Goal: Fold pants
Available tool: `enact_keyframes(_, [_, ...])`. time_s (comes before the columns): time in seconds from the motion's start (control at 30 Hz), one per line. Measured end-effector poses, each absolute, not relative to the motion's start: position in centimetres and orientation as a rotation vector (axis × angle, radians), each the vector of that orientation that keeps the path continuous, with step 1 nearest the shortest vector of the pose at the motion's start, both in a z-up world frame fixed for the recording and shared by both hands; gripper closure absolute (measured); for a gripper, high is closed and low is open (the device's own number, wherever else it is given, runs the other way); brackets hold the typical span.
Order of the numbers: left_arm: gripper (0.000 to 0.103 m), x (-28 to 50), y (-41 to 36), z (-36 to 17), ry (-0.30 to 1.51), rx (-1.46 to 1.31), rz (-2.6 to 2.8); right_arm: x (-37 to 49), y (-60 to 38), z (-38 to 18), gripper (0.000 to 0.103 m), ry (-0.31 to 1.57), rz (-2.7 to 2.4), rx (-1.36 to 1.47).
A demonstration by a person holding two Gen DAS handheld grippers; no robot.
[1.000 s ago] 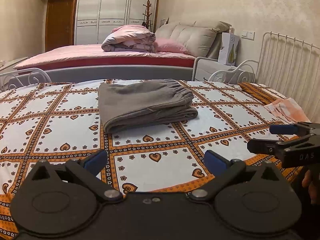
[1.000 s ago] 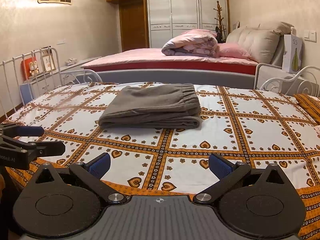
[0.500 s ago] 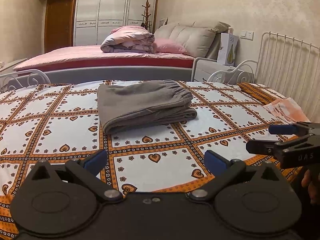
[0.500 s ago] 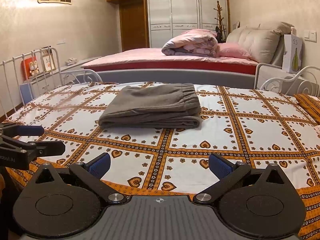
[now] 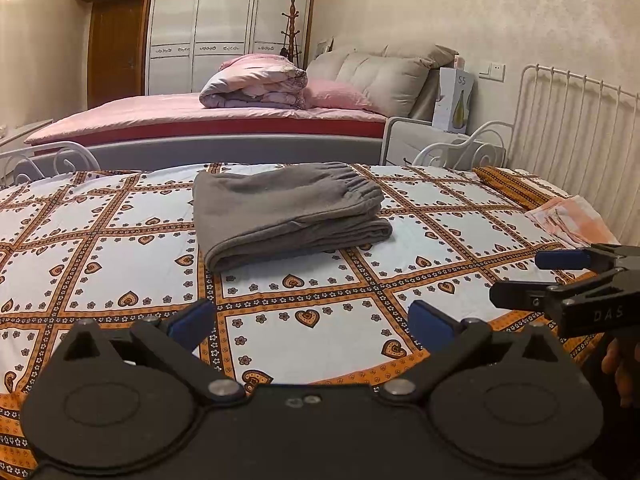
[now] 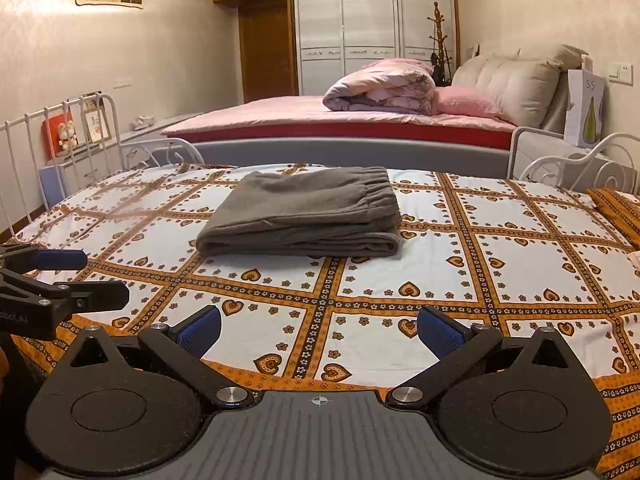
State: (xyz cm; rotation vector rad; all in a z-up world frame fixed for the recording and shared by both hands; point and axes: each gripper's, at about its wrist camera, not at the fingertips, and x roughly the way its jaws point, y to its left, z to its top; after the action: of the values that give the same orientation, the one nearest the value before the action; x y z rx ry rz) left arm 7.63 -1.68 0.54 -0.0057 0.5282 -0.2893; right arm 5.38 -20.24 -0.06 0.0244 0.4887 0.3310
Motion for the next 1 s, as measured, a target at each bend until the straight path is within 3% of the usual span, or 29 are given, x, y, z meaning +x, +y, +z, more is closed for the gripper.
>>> enact_keyframes(1.0, [0.007,7.50,-1.76,0.23,0.530,0.010,-0.301,5.29,-20.21,0.03,0.000,0.481,0.332,0.021])
